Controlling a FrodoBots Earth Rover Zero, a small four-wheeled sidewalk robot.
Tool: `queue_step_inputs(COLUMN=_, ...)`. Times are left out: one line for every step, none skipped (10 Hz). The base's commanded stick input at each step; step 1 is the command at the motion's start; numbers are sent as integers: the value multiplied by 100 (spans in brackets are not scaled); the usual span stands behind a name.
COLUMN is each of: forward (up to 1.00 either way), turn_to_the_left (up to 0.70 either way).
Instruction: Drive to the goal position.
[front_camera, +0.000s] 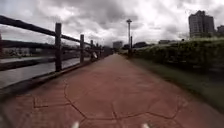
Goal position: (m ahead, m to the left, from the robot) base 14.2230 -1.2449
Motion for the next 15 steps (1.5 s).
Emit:
queue_step_inputs(forward=70, turn_to_the_left=0)
queue_step_inputs(forward=70, turn_to_the_left=0)
queue_step_inputs(forward=70, turn_to_the_left=0)
queue_step_inputs(forward=70, turn_to_the_left=0)
queue_step_inputs(forward=70, turn_to_the_left=0)
queue_step_inputs(forward=70, turn_to_the_left=0)
queue_step_inputs(forward=70, turn_to_the_left=0)
queue_step_inputs(forward=70, turn_to_the_left=-13)
queue_step_inputs(forward=70, turn_to_the_left=-35)
queue_step_inputs(forward=70, turn_to_the_left=-19)
queue_step_inputs(forward=70, turn_to_the_left=0)
queue_step_inputs(forward=70, turn_to_the_left=0)
queue_step_inputs(forward=70, turn_to_the_left=0)
queue_step_inputs(forward=70, turn_to_the_left=0)
queue_step_inputs(forward=70, turn_to_the_left=0)
